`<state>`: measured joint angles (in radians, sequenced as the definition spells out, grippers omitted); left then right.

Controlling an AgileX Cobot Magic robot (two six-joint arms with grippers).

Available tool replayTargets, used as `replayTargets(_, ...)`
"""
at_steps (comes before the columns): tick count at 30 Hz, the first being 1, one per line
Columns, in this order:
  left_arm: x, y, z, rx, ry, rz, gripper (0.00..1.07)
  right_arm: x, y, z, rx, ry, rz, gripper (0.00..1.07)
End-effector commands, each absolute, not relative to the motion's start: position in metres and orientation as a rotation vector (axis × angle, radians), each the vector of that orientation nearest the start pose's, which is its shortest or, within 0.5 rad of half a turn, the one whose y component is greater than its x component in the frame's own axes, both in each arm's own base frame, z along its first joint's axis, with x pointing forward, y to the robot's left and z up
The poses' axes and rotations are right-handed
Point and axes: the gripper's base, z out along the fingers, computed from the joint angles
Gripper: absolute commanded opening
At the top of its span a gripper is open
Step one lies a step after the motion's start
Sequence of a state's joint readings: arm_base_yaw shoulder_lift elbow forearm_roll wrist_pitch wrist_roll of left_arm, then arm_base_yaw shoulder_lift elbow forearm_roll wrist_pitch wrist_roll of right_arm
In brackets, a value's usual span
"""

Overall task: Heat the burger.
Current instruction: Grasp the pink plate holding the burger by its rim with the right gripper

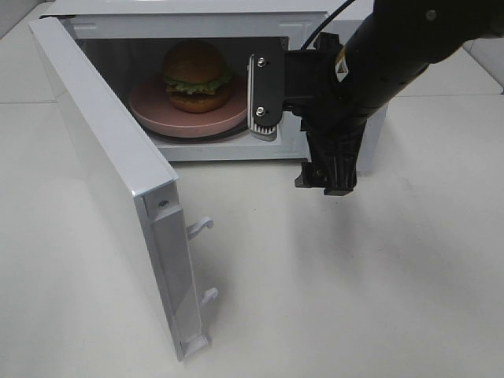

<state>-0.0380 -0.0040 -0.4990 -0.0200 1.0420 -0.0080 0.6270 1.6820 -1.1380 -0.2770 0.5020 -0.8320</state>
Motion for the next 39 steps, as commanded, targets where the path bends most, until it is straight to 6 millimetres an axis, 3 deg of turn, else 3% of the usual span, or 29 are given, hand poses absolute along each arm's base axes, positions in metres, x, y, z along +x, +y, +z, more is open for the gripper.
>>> replayTargets(1, -0.008, -0.002, 0.278, 0.025, 1.998, -0.057, 1.03, 0.308, 0.213, 0.228, -1.856, 1.71, -0.342, 0.96)
replayTargets(27, -0.008, -0.002, 0.278, 0.025, 1.998, -0.057, 1.03, 0.366, 0.266, 0.201, -1.821, 1.684, -0.341, 0.92)
replayTargets(39, -0.008, -0.002, 0.278, 0.025, 1.998, -0.057, 1.03, 0.398, 0.29, 0.177, -1.741, 1.741, -0.31, 0.88)
